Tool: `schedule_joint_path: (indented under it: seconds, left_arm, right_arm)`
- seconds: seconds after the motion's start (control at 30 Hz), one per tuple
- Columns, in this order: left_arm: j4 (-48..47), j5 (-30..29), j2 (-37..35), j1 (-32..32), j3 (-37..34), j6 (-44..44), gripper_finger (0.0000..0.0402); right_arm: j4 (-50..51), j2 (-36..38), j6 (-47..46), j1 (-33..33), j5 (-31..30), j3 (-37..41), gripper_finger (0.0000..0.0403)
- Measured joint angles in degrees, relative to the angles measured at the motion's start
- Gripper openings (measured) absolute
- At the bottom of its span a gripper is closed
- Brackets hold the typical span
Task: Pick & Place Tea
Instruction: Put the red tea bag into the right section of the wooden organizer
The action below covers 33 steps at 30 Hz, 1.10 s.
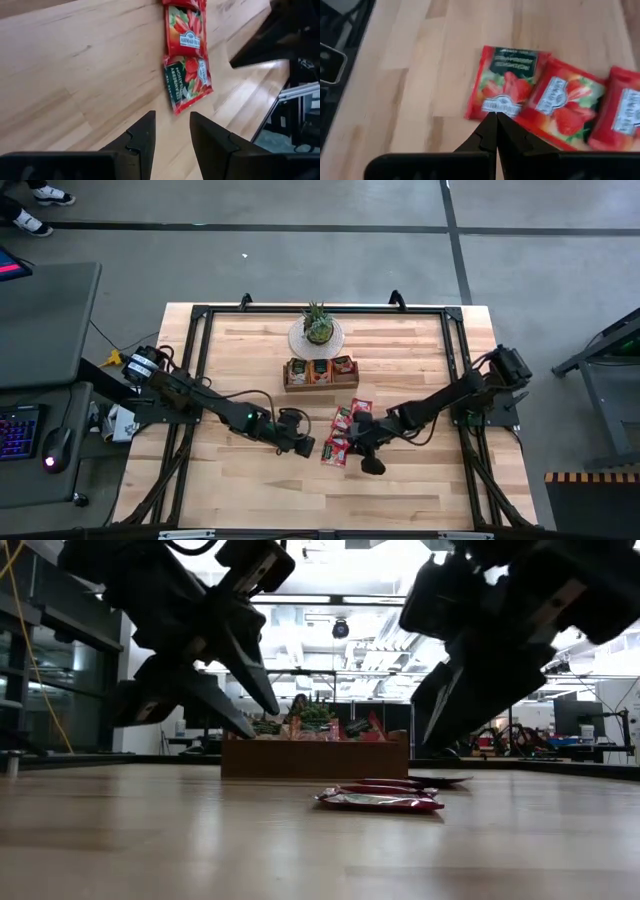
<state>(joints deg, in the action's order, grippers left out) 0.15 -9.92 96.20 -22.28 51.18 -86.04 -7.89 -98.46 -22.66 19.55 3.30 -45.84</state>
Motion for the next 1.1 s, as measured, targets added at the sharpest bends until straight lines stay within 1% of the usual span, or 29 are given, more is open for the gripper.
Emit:
schedule_joint_path:
  seconds: [0.2, 0.3, 0.4, 0.6, 0.77, 0.93, 1.1]
  left_arm:
    - [1.5, -0.1, 0.0, 0.2, 0.0, 1.8, 0.0119]
    - [3.1, -0.3, 0.9, 0.1, 0.0, 2.0, 0.0119]
    - [3.7, -0.8, 1.7, 0.0, 0.0, 3.1, 0.0119]
    - [6.4, 0.5, 4.3, 0.1, 0.0, 3.4, 0.0119]
    - [6.3, 0.7, 4.5, 0.1, 0.0, 3.3, 0.0119]
    - [6.4, 0.8, 4.5, 0.1, 0.0, 3.3, 0.0119]
    - [7.1, 0.8, 4.5, 0.2, 0.0, 3.3, 0.0119]
  right_arm:
    - [-0.9, -0.2, -2.1, 2.0, -3.4, 0.0, 0.0]
    - [-1.4, -1.2, -3.9, 2.4, -3.8, 0.0, 0.0]
    - [-3.3, -2.5, -3.9, 2.8, -3.8, -0.2, 0.0]
    - [-2.6, -5.1, -3.5, 2.8, -4.3, -3.1, 0.0]
    - [-0.6, -6.7, -2.4, 2.8, -4.9, -5.5, 0.0]
    - [0.2, -8.7, -3.2, 2.8, -5.1, -5.5, 0.0]
    - [-1.4, -11.6, -4.3, 2.7, -3.1, -5.7, 0.0]
